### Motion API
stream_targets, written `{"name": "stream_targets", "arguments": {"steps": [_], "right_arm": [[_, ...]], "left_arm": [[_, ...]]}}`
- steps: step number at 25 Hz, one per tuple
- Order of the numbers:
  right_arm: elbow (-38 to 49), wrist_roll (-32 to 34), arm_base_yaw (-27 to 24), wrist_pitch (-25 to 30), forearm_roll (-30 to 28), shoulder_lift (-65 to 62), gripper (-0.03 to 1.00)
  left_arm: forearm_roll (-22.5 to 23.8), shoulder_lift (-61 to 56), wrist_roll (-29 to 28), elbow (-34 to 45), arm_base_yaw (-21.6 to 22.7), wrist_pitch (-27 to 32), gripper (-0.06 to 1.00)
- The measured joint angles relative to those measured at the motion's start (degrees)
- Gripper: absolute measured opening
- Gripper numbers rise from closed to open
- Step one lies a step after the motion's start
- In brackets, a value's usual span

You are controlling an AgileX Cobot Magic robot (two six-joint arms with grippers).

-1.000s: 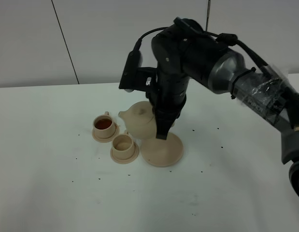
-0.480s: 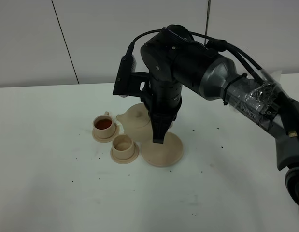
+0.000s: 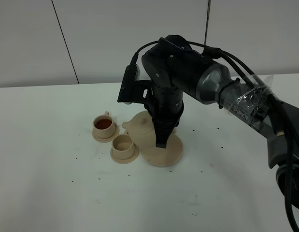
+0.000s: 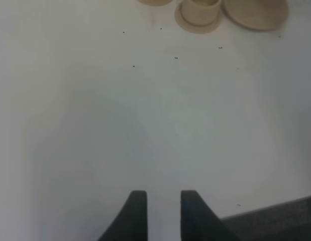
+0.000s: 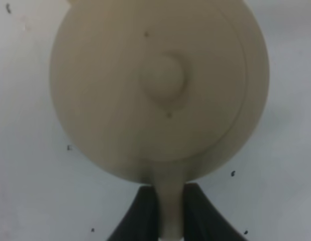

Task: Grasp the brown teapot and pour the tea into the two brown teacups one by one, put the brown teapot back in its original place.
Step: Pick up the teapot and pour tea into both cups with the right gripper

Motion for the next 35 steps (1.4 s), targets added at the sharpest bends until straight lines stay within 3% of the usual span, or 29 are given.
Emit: {"name": "stream_targets", "arguments": {"steps": [20,35], "right_arm": [[0.0,-0.4,-0.4,0.0,1.0,0.0,0.10],[0.0,0.1,2.2,0.0,-4.2,0.0,0.10]], "left_arm": [[0.0,0.0,0.0,0.0,0.0,0.0,0.24],[0.0,0.0,0.0,0.0,0.0,0.0,0.24]]}}
